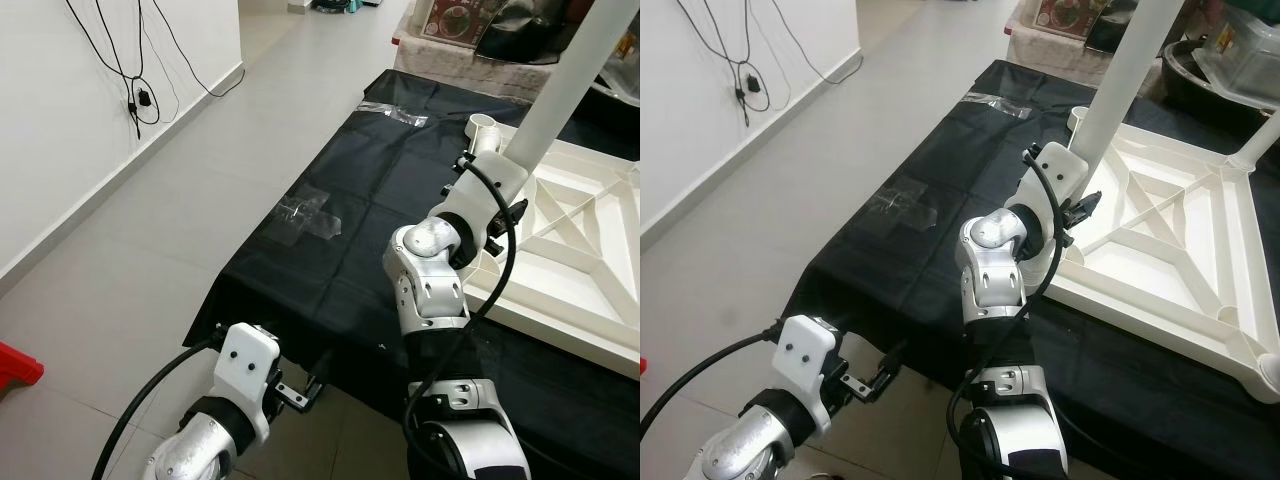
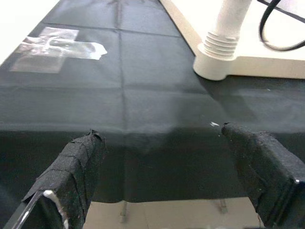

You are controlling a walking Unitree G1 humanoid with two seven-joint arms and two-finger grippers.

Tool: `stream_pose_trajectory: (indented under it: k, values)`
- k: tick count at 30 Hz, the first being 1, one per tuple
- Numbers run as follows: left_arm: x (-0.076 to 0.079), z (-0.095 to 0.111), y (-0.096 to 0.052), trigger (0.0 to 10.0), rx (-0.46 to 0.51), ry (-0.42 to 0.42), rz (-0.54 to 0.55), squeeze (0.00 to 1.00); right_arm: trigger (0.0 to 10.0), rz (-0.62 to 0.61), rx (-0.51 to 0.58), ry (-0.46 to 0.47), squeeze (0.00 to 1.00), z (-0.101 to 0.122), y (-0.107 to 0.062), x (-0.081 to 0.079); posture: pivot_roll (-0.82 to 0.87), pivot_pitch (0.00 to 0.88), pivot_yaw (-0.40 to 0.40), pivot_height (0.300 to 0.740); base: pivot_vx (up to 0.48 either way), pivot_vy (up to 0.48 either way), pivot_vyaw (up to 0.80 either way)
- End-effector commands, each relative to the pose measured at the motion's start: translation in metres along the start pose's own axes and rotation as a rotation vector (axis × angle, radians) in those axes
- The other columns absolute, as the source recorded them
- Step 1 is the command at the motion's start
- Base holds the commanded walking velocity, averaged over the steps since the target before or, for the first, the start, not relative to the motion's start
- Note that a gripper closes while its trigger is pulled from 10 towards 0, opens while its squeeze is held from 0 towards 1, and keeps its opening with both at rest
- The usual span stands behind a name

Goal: Building children table

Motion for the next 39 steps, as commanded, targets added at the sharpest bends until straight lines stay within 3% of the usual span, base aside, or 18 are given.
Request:
stream_pose_trajectory:
  k: [1,10,11,12,13,27,39]
  values:
    - [0.003,-0.004,-0.002,10.0,-0.014,0.005,-0.014,0.0,10.0,0.014,-0.202,-0.022,1.0,-0.047,-0.027,-0.003,0.14,0.173,-0.064,0.74,0.0,0.0,0.0]
    - [0.003,-0.008,-0.002,10.0,-0.026,0.003,-0.009,0.0,10.0,0.035,-0.199,-0.005,1.0,-0.047,-0.027,-0.005,0.14,0.164,-0.061,0.74,0.0,0.0,0.0]
    - [0.003,-0.009,-0.002,10.0,-0.027,0.002,-0.01,0.0,10.0,0.041,-0.187,-0.004,0.7,-0.045,-0.027,-0.005,0.14,0.163,-0.061,0.74,0.0,0.0,0.0]
    - [0.003,-0.009,-0.002,10.0,-0.027,0.002,-0.01,0.0,10.0,0.041,-0.187,-0.004,0.7,-0.045,-0.027,-0.005,0.14,0.163,-0.061,0.74,0.0,0.0,0.0]
    - [0.003,-0.009,-0.002,10.0,-0.028,0.002,-0.01,0.0,10.0,0.054,-0.188,0.002,0.0,-0.045,-0.027,-0.007,0.14,0.161,-0.06,0.74,0.0,0.0,0.0]
    - [0.0,-0.012,0.0,10.0,-0.031,0.009,-0.003,0.0,10.0,0.211,-0.162,0.001,0.0,-0.043,-0.037,-0.01,0.14,0.153,-0.059,0.74,0.0,0.0,0.0]
    - [-0.007,-0.018,0.003,10.0,-0.037,0.024,0.011,0.0,10.0,0.338,-0.224,-0.062,0.0,-0.058,-0.048,0.004,0.13,0.135,-0.056,0.74,0.0,0.0,0.0]
Point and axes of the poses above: a point about 5 cm out from each wrist's last joint towards the gripper, its own y axis pointing out of the wrist towards the gripper, its own z axis along the axis of the wrist's last joint, x = y × z, the point moved 5 cm from there along y, pointing out of the wrist towards the gripper, and after that the axes turned 8 degrees about y, right-handed, at the moved point
